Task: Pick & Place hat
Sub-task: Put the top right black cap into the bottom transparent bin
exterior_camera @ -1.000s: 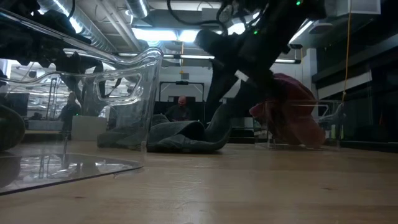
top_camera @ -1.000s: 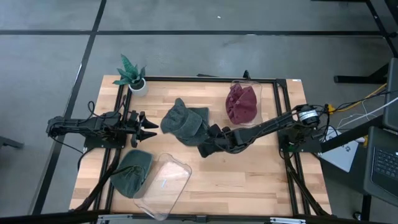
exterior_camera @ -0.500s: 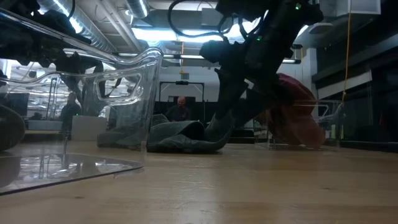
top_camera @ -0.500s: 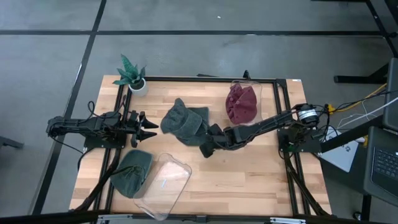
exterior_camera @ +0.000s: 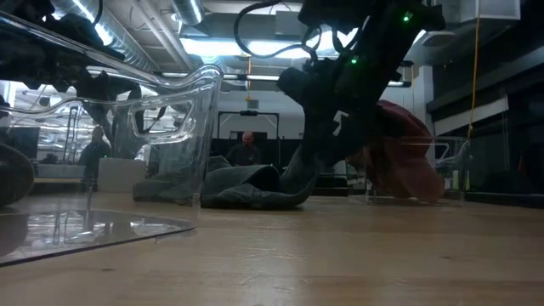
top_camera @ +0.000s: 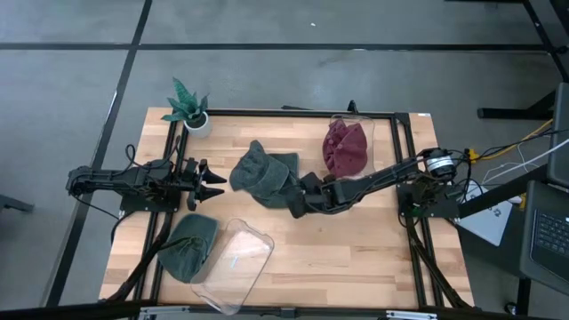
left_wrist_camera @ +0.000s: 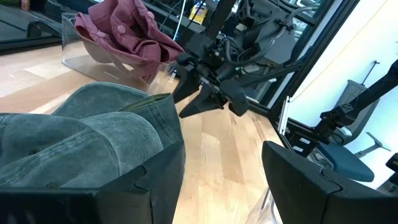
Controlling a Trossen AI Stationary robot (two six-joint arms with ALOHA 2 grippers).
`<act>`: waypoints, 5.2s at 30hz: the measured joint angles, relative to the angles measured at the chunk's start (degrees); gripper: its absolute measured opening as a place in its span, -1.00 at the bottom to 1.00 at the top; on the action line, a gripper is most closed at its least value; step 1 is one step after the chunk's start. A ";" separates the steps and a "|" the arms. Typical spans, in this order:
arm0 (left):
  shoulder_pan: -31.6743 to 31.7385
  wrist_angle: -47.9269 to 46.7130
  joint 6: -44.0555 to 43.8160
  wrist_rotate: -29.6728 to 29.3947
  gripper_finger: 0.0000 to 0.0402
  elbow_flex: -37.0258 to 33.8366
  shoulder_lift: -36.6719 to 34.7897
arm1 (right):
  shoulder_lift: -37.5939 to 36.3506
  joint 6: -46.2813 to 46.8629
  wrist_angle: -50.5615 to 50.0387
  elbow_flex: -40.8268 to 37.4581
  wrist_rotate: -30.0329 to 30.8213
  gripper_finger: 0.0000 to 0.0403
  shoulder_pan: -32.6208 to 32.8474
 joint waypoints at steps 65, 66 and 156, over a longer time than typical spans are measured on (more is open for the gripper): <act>0.01 0.00 0.00 0.01 0.04 0.00 0.00 | 1.43 -89.46 -9.78 22.64 3.80 -0.99 -3.03; 0.00 0.00 0.00 0.00 0.04 0.00 0.00 | 1.81 -88.34 -10.35 22.64 3.08 -0.99 -2.74; 0.01 0.00 0.00 0.00 0.04 0.00 0.00 | -4.16 57.57 52.40 -31.76 -20.45 0.40 6.90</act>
